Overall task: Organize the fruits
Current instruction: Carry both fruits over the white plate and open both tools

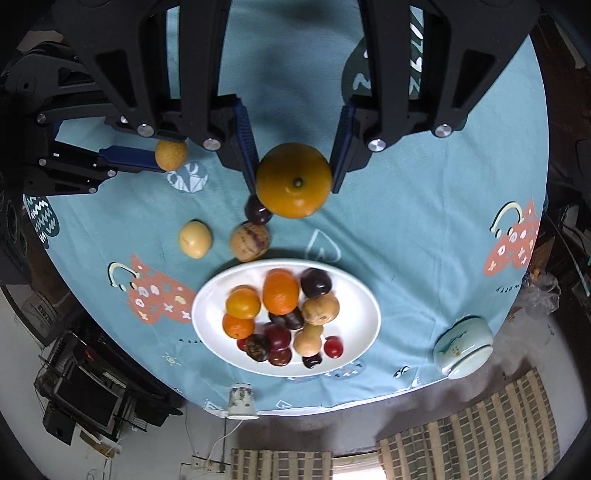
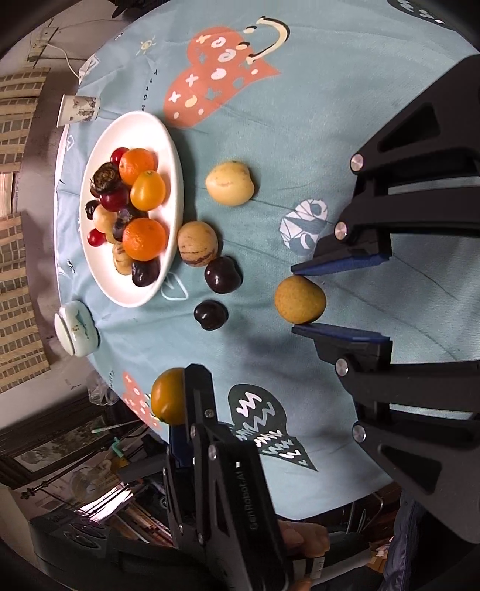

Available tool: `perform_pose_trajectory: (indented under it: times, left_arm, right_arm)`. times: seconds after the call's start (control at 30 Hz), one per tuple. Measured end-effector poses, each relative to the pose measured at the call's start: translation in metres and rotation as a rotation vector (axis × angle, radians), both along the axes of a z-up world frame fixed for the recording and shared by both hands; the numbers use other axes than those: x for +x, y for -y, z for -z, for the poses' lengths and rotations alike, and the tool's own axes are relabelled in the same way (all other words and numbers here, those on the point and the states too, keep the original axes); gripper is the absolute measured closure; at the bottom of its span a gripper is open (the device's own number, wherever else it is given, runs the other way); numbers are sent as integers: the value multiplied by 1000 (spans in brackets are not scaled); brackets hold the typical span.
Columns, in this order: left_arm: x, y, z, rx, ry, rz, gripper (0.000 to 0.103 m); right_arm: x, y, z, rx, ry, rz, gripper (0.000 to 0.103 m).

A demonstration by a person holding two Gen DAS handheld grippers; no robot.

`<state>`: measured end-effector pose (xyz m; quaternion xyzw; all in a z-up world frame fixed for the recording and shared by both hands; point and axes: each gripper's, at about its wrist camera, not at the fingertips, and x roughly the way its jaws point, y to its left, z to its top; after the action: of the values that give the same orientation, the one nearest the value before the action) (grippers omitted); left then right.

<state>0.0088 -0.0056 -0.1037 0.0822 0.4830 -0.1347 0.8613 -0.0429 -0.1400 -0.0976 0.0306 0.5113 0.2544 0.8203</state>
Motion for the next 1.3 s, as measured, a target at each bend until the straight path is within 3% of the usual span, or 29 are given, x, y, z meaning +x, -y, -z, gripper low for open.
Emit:
perform_pose_trajectory:
  times: [0.33,0.73,0.93,1.17,1.23,1.3]
  left_arm:
    - [23,29,12,13,-30,41,65]
    - [131,17,-25,-63,56,-38,65]
    - [180,22,-11,-49,48,-57,65]
    - [208,16,12,-44,12,-73,64]
    - [211,15,13,-49,20,-77,54]
    - [210,12,10,-61,29,-76,51]
  right_arm:
    - [12,24,9,3,-18,32,76]
    - [132,43,-42,2,163,74,76]
    - [187,33,-28,-26,158,66,76]
    - [213,13,-11,-92,153,6,74]
    - [215,10,-9,-140,164,0,71]
    - [212,11,-9,-128,165,-5,68]
